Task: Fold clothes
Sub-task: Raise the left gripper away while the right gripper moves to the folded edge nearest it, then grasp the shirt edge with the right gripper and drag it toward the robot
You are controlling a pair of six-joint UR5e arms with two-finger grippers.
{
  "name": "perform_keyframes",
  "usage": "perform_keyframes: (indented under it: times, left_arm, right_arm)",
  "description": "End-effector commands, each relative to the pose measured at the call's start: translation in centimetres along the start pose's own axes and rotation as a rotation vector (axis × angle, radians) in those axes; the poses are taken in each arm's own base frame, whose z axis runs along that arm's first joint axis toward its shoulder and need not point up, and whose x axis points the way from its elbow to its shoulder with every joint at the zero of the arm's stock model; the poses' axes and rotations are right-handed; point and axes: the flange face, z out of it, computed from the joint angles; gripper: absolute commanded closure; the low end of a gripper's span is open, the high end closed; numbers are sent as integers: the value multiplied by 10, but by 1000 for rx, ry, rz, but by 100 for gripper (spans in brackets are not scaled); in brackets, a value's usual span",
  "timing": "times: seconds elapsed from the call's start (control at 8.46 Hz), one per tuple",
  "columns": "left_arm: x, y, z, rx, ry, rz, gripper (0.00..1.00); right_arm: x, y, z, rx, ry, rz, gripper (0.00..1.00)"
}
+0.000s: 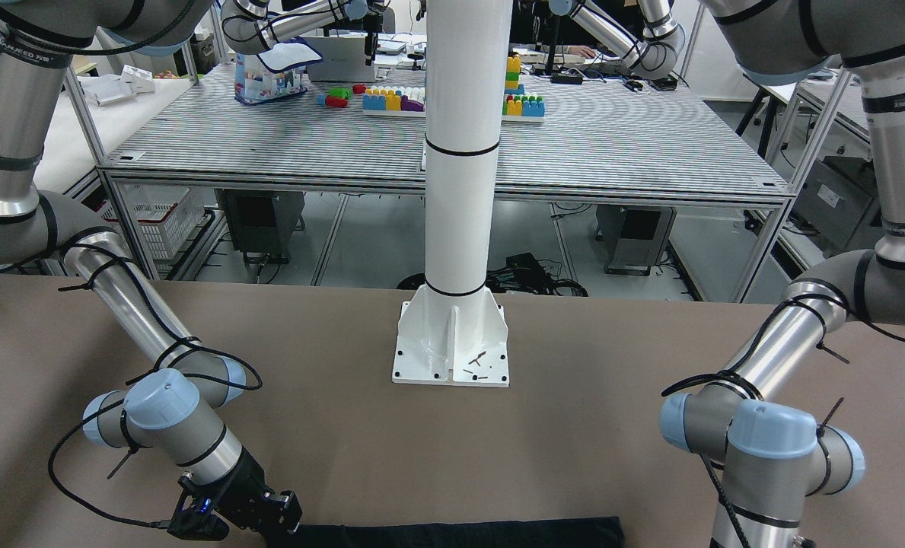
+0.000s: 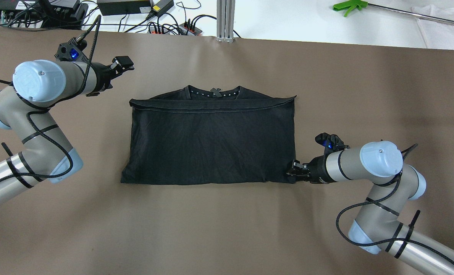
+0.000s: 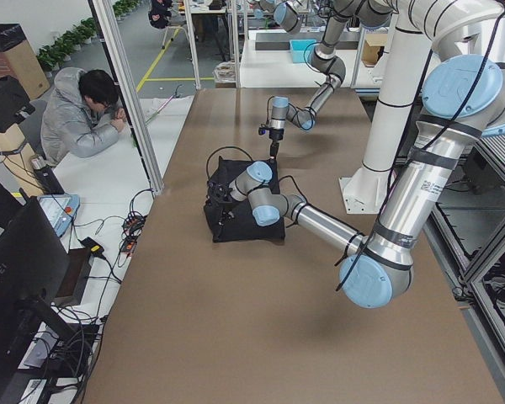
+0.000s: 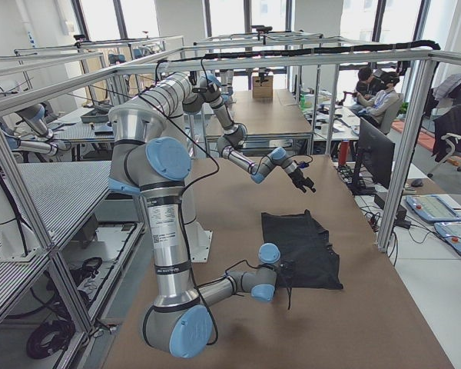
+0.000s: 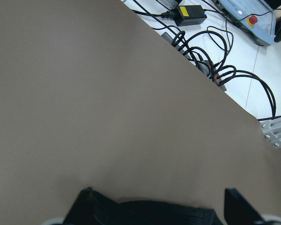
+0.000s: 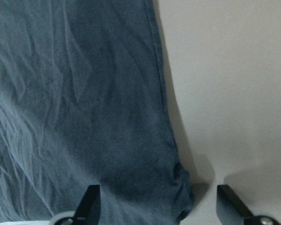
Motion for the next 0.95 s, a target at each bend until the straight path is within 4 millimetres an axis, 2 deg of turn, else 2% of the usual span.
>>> perform_keyframes:
  times: [0.0, 0.12, 0.24, 0.47, 0.59, 0.83]
  left_arm:
    - [-2, 0, 1, 0, -3, 4, 0]
    - [-2, 0, 1, 0, -3, 5, 0]
    - [-2, 1, 1, -1, -1, 8, 0]
    - [-1, 3, 1, -3, 1, 8, 0]
    - [-2, 4, 1, -4, 0, 9, 0]
    - [-3, 3, 2, -4, -2, 9, 0]
  right_arm:
    - [-1, 1, -1, -8, -3, -1, 100]
    - [-7, 4, -8, -31, -12, -5, 100]
    - [-17, 9, -27, -67, -29, -8, 100]
    - [-55, 44, -84, -130, -36, -13, 100]
    - [-58, 64, -108, -144, -50, -26, 100]
    - [-46, 113, -120, -218, -47, -54, 100]
